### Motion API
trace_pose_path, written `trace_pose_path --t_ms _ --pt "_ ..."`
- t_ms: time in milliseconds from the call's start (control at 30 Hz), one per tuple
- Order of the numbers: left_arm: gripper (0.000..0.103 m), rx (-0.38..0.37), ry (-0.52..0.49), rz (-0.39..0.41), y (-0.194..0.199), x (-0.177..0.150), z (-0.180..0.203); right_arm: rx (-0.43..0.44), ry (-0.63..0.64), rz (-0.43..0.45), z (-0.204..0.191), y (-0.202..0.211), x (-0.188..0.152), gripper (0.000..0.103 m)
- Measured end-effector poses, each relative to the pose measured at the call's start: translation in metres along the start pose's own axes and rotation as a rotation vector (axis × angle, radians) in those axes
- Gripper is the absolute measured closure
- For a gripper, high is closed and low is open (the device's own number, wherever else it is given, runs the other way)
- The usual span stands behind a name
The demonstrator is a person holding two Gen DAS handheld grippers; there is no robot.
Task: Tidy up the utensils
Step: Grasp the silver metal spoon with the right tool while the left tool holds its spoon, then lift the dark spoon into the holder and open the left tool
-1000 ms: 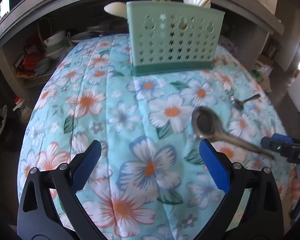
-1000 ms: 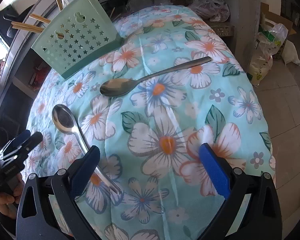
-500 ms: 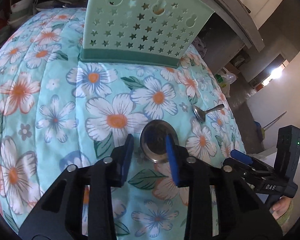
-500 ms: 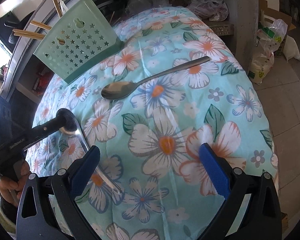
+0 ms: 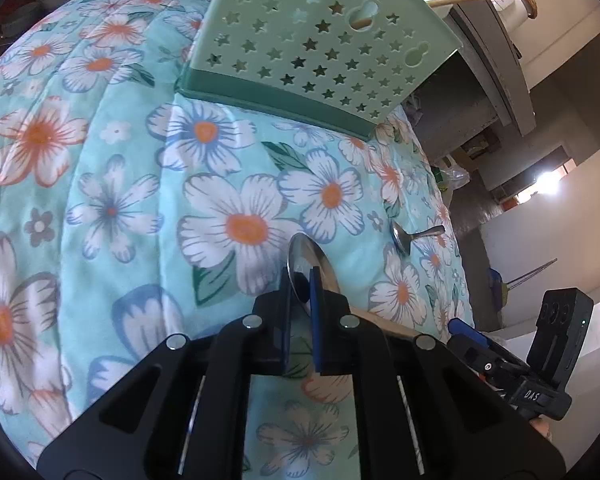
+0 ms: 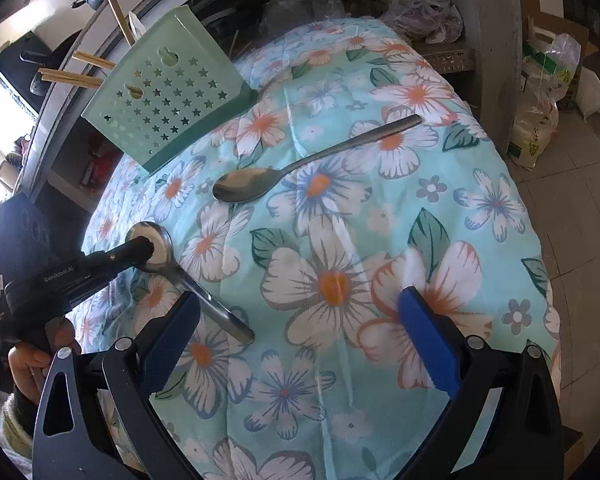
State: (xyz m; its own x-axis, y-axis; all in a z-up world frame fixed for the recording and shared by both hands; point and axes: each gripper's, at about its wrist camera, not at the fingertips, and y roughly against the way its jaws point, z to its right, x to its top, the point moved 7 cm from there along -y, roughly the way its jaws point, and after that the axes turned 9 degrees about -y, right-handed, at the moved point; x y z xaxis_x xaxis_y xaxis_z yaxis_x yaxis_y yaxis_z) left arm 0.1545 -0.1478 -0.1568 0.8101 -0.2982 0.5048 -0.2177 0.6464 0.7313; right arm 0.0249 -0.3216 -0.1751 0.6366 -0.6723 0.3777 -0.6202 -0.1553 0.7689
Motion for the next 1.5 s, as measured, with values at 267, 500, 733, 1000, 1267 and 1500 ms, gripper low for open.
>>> trace_pose_path --t_ms 267,500,733,1000,1267,1500 --pt "0.096 0.113 0.043 0.02 0.043 -0.007 -0.04 -0.031 0.254 0.112 -0.055 0.016 0.022 0.017" --pt "0.096 0.205 0.102 0.068 0.073 -0.009 -0.078 -0.141 0.478 0.101 -0.09 -0.021 0.027 0.048" --pt "0.096 0.212 0.143 0.082 0.082 -0.01 -0.097 -0.302 0.651 0.096 -0.097 -0.056 0.027 0.069" --pt "0.095 0.205 0.168 0.091 0.081 -0.013 -0.099 -0.416 0.801 0.132 -0.108 -0.071 0.022 0.095" --pt "0.101 0.17 0.157 0.199 0.109 0.002 -0.092 -0.4 0.752 0.225 -0.114 -0.039 0.027 0.099" --pt "0.102 0.167 0.09 0.429 0.182 0.059 -0.071 -0.325 0.635 0.343 -0.117 0.019 0.051 0.101"
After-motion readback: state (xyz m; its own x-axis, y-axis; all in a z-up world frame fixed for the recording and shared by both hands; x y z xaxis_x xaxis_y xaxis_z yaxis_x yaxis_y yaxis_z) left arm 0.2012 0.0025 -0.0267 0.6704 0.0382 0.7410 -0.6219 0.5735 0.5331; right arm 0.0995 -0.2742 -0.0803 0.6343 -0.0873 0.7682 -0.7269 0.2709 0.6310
